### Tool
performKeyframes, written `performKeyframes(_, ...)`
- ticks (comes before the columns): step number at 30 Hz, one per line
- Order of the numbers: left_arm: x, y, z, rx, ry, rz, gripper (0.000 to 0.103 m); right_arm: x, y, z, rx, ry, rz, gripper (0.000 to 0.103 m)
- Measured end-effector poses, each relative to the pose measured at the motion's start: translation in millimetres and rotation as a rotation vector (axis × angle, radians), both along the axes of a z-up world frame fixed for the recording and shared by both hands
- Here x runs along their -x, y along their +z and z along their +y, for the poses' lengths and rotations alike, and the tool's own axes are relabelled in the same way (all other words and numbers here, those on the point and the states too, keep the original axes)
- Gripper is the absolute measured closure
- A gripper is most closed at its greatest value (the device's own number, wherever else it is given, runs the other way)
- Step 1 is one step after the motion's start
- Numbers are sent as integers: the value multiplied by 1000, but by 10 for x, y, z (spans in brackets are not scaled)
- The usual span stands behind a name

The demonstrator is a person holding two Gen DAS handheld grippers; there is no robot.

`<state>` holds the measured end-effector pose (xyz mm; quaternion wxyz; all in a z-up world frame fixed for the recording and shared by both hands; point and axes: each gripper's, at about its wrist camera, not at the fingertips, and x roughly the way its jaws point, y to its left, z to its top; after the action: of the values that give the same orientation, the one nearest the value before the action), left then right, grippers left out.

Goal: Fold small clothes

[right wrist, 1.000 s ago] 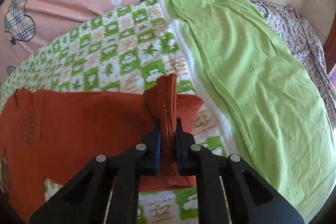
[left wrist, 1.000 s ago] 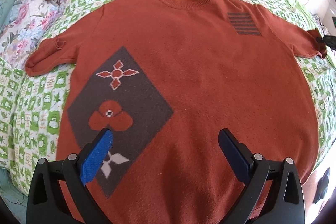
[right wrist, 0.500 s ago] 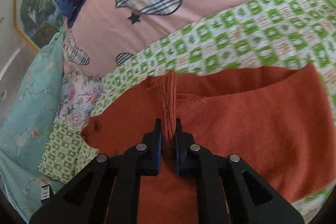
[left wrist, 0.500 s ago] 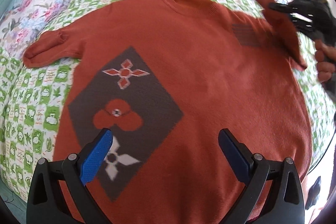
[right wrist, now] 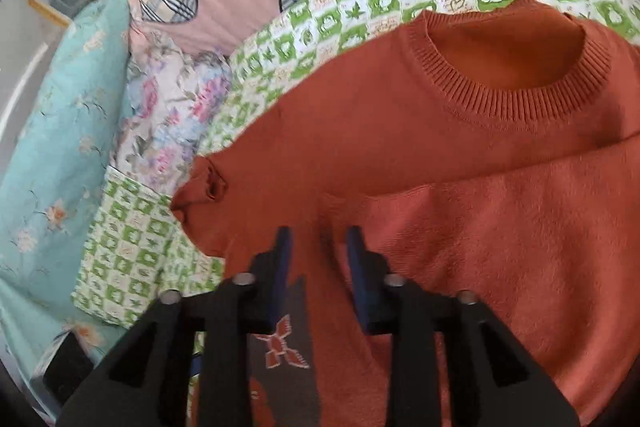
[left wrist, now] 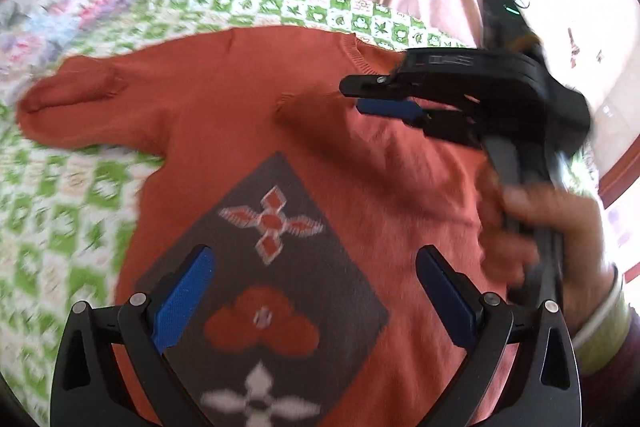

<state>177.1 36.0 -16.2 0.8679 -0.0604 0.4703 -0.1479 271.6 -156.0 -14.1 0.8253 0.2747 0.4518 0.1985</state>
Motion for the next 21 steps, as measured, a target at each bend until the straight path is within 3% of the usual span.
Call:
performKeyframes(3, -355, -154, -25, 111, -22, 65, 2, 254, 195, -154, -1, -45, -50, 60)
performKeyframes(6, -686, -338, -89, 160, -10, 125, 2, 629, 389, -444, -26, -109, -85, 60)
performKeyframes(11, -1053, -409, -92, 250, 42, 80, 6, 1271, 546, -975, 39, -224, -132, 46)
performKeyframes(12, -1110, -412, -86, 264, 45, 65, 14, 1394, 548, -1102, 55, -259, -131, 46)
performKeyframes(14, -1196, -427, -81, 269, 42, 50, 46, 1561, 553, -1324, 73, -331, -123, 46)
performKeyframes(15, -1236, -437, -84, 277, 27, 55, 81, 1652, 557, -1472, 76, -376, -124, 46)
performKeyframes(16, -1251, -436, -84, 294, 8, 67, 97, 1697, 566, -1555, 77, -403, -129, 46)
performKeyframes(18, -1240, -325, -72, 261, 18, 27, 98, 1783, 599, -1810, 114, -479, -128, 46)
performKeyframes(21, -1102, -86, 184, 238, 77, -94, 98, 1743, 616, -2042, 199, -535, -100, 46)
